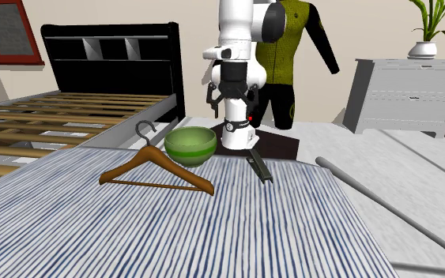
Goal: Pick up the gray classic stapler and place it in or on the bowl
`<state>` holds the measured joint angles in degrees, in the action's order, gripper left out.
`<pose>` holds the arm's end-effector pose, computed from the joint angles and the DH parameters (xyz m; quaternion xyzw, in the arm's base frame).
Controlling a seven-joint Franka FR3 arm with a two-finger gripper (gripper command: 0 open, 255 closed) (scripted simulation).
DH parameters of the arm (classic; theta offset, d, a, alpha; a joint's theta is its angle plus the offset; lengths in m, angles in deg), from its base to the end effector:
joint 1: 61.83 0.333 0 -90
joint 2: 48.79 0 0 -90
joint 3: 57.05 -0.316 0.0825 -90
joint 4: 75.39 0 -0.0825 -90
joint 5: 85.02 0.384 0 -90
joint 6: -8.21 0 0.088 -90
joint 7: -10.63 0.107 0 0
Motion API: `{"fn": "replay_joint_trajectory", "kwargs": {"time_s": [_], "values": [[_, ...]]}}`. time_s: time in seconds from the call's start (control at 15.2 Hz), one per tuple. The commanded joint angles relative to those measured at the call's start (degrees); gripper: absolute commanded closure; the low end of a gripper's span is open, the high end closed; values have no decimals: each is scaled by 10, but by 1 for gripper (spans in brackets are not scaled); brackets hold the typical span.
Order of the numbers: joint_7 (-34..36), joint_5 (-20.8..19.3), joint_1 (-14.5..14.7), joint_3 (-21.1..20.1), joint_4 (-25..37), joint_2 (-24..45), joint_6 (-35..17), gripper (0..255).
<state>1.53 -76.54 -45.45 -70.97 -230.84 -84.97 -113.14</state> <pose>0.3003 0.1779 0.4110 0.9598 0.2803 0.0148 0.0053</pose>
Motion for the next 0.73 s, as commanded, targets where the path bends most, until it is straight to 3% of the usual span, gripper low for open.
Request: {"fn": "replay_joint_trajectory", "kwargs": {"time_s": [0.0, 0.46, 0.66], "values": [[-7, 9, 16, -14, -15, 26, -45, 0], [-24, 29, 65, -69, -43, 138, -198, 0], [-24, 26, 72, -86, -47, 182, -248, 0]]}}
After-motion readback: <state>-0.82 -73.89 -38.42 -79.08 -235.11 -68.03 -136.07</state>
